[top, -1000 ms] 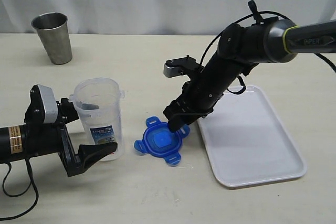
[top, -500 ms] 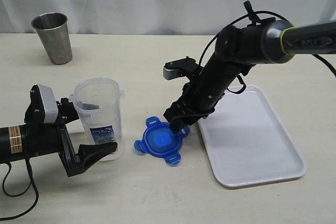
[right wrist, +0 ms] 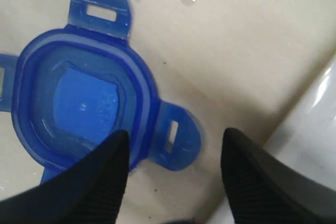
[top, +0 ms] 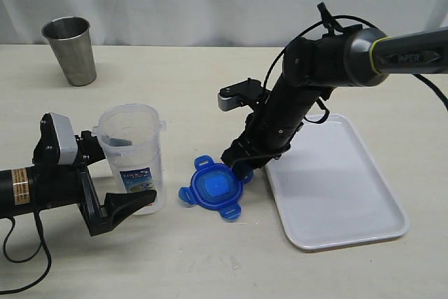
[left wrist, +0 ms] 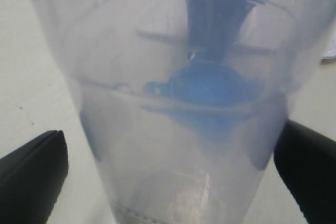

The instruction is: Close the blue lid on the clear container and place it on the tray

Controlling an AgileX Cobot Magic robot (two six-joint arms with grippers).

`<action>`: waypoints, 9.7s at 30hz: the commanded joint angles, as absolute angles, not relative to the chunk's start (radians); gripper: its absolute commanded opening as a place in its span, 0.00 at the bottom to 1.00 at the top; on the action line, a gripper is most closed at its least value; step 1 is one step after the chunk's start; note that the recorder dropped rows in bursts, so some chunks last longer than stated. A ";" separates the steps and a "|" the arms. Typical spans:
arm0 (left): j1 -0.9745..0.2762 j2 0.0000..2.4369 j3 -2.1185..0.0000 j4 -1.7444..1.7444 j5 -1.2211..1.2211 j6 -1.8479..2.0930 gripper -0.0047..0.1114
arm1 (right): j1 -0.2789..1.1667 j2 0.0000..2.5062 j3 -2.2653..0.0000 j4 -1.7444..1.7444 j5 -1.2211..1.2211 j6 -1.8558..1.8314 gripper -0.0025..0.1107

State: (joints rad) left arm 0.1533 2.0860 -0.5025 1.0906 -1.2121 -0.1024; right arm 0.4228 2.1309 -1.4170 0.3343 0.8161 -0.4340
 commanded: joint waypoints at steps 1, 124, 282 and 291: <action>0.155 2.088 -0.502 1.079 -1.221 -0.101 0.95 | 0.424 2.149 -1.411 0.378 0.832 -0.463 0.47; 0.155 2.088 -0.502 1.079 -1.221 -0.101 0.95 | 0.432 2.358 -1.739 0.410 1.221 -0.649 0.30; 0.152 2.088 -0.502 1.086 -1.221 -0.105 0.95 | 1.130 1.880 -1.739 -0.575 1.091 -0.457 0.06; 0.152 2.088 -0.502 1.086 -1.221 -0.105 0.95 | 1.130 1.921 -1.739 -0.556 1.104 -0.461 0.06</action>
